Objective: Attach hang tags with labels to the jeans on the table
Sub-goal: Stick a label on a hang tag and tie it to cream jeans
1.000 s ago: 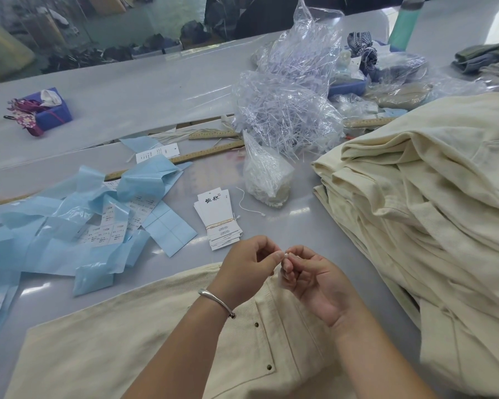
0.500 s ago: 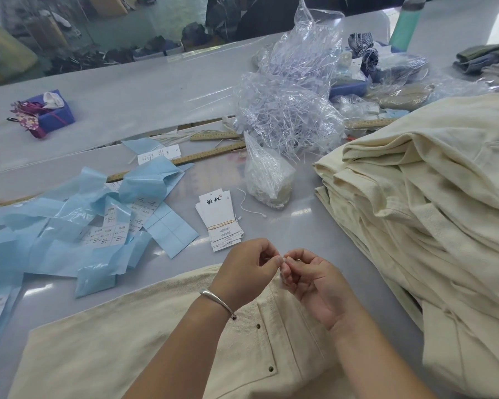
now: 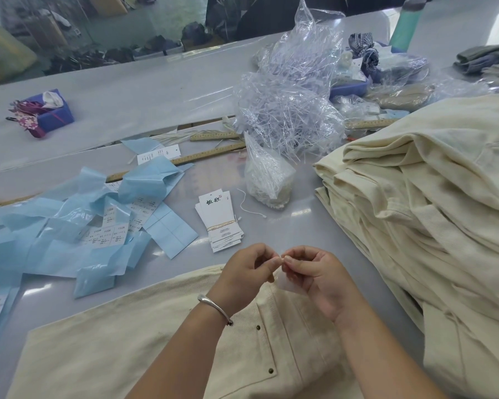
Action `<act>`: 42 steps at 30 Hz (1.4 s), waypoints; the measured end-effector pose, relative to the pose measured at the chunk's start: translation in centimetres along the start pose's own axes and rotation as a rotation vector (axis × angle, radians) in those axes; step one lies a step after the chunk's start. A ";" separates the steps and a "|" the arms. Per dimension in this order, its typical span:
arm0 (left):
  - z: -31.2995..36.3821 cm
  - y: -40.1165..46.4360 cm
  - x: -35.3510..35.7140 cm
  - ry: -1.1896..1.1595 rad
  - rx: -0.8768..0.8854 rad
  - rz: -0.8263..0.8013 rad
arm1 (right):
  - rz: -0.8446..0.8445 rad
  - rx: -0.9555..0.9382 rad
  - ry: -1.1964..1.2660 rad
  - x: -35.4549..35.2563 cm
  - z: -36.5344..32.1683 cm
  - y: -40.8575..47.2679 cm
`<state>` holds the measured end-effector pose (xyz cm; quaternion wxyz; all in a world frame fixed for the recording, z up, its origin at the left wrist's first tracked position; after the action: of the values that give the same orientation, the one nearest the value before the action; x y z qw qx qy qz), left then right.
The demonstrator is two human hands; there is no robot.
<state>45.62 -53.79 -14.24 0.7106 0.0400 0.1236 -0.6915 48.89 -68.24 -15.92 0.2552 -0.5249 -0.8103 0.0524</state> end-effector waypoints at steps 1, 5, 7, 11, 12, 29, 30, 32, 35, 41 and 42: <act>-0.2 0.0 0.1 -0.032 -0.007 0.001 | -0.003 0.008 0.012 0.1 0.1 0.0; -0.9 -0.1 0.6 -0.188 -0.049 0.002 | -0.019 0.044 0.050 0.3 0.2 0.1; -1.1 -0.3 1.1 -0.245 -0.071 0.011 | -0.019 0.069 0.053 0.5 0.3 0.2; -1.3 -0.5 1.5 -0.313 -0.069 0.050 | -0.016 0.089 0.068 0.7 0.3 0.4; -1.3 -0.5 1.5 -0.324 -0.069 0.052 | -0.021 0.091 0.072 0.7 0.3 0.4; -1.4 -0.2 0.6 -0.445 -0.117 -0.038 | -0.074 -0.143 -0.237 0.0 -1.7 0.0; -1.5 -0.1 0.6 -0.457 -0.124 -0.029 | -0.067 -0.159 -0.249 -0.1 -1.7 0.0; -1.6 0.0 0.6 -0.492 -0.142 -0.007 | -0.066 -0.186 -0.260 -0.1 -1.8 0.0; -1.8 -0.1 0.7 -0.527 -0.160 0.006 | -0.078 -0.217 -0.271 -0.1 -1.9 0.0; -1.7 -0.4 0.6 -0.496 -0.139 -0.008 | -0.075 -0.285 -0.376 0.5 -1.5 -0.3; -1.8 -0.5 0.7 -0.466 -0.132 -0.016 | -0.068 -0.293 -0.399 0.5 -1.4 -0.4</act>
<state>44.96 -54.05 -16.04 0.7156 -0.1680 0.0016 -0.6780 49.06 -68.19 -14.41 0.0130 -0.5080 -0.8608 0.0282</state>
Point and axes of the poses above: each hand's wrist, its own y-axis towards the middle knuckle, its own x-axis out of the palm, z = x × y, the point moved 3 cm from there along y, towards the middle knuckle, and after that the axes turned 8 degrees about -y, right-handed, at the moved point
